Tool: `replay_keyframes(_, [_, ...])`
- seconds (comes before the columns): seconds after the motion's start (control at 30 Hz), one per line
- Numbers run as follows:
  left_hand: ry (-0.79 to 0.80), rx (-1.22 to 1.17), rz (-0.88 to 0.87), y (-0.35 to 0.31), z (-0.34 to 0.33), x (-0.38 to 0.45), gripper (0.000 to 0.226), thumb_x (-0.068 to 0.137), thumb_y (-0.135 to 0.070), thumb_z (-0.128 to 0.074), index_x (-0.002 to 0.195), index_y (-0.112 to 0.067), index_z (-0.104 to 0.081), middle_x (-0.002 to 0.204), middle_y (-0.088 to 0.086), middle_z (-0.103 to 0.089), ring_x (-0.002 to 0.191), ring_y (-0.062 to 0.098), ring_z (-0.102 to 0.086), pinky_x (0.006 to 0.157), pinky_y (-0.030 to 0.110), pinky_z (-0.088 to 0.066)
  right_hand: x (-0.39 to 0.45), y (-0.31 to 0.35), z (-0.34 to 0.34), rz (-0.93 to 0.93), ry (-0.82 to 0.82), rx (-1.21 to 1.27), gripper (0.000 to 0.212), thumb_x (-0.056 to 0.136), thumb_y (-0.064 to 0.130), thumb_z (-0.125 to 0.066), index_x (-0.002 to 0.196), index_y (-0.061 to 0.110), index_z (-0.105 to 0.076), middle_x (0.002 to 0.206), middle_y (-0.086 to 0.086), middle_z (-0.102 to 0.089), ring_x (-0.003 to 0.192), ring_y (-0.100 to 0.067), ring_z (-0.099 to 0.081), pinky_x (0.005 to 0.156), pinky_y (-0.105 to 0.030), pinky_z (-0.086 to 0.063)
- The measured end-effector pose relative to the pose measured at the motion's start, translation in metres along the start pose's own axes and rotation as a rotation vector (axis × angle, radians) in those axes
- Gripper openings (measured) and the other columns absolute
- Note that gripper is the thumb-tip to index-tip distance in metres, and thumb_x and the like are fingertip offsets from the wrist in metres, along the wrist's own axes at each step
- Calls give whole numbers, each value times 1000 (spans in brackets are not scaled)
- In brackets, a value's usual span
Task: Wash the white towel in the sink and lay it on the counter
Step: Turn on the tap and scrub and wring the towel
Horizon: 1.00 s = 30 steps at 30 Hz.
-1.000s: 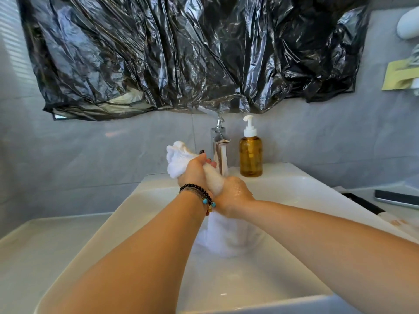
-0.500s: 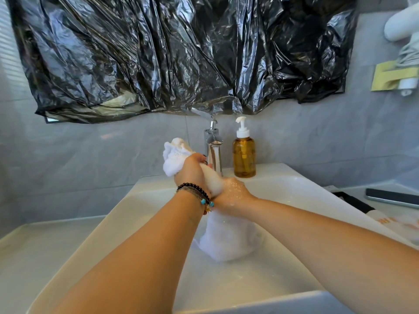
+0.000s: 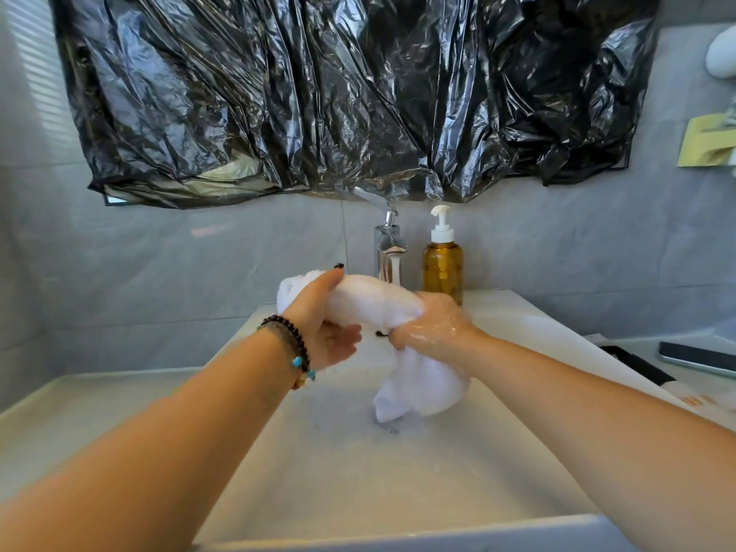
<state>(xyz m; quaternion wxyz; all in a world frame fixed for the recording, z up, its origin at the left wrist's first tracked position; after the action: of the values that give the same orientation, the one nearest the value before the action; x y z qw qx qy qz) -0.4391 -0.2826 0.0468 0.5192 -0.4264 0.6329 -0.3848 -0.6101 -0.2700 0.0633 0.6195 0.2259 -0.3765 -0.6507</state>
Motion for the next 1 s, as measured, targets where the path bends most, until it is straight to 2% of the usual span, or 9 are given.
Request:
replay_keyframes(0.13, [152,514,161,13,17,-27,93,80,-81,-38,113,4,-61,107,20,-72,98,31,-70,79,33,-52,-2,3,9,21,9,76,47,65,17,-79,108,17,-62,93,-6,-62,89,-26,-60,75,-35,-51])
replay_keyframes(0.2, [137,779,164,9,27,-39,84,84,-76,-38,104,0,-67,96,15,-75,90,24,-74,73,27,-52,-1,7,10,35,26,86,48,66,15,-80,110,14,-62,96,-7,-62,93,-28,-61,78,-37,-52])
replay_keyframes(0.33, [-182,1246,-373,-40,28,-46,41,74,-52,-77,79,-12,-67,73,-3,-73,73,16,-69,64,24,-49,1,7,7,52,71,62,51,66,16,-80,113,17,-60,102,-7,-62,95,-28,-60,80,-38,-54])
replay_keyframes(0.43, [-194,1317,-745,-53,-3,-50,64,58,-51,-88,103,-21,-52,102,-9,-58,91,12,-56,76,24,-45,1,4,4,73,131,57,56,63,15,-82,114,20,-61,100,-4,-63,94,-26,-60,79,-39,-54])
replay_keyframes(0.5, [55,1320,-689,-36,-25,-39,81,59,-42,-90,124,-29,-44,118,-15,-50,106,8,-51,88,19,-42,0,4,5,88,153,92,59,60,12,-83,114,24,-63,100,-1,-64,95,-25,-61,80,-40,-55])
replay_keyframes(0.57, [268,1270,-639,-19,-40,-23,71,58,-31,-93,116,-36,-52,111,-17,-60,100,6,-59,83,15,-47,2,1,7,96,155,203,65,54,12,-81,114,29,-65,103,0,-66,100,-24,-61,88,-43,-55])
replay_keyframes(0.67, [163,974,-633,-22,-34,-2,60,38,-36,-86,94,-26,-67,85,-9,-71,78,12,-66,76,31,-57,5,1,10,125,128,316,72,46,20,-75,116,30,-63,108,1,-67,105,-22,-62,93,-46,-53])
replay_keyframes(0.83, [102,601,-540,-19,-15,6,11,72,-8,-76,81,-11,-71,67,-1,-69,62,15,-63,58,24,-49,9,0,10,195,156,302,88,60,28,-89,138,28,-48,127,0,-57,119,-20,-55,102,-42,-48])
replay_keyframes(1.0, [206,436,-381,-15,6,20,34,55,-23,-79,86,-12,-70,69,-4,-73,81,20,-68,55,18,-51,0,5,-22,192,346,170,83,55,33,-94,127,39,-54,121,13,-64,112,-6,-60,93,-32,-53])
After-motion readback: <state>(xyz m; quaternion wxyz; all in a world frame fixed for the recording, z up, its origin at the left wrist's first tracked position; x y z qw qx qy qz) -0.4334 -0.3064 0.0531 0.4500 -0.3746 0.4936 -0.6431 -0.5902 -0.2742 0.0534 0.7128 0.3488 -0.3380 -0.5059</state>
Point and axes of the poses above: each hand's wrist, its own x-axis towards the middle knuckle, its own z-axis out of the back of the hand, y = z × x, the point moved 8 cm from there along x, towards the middle knuckle
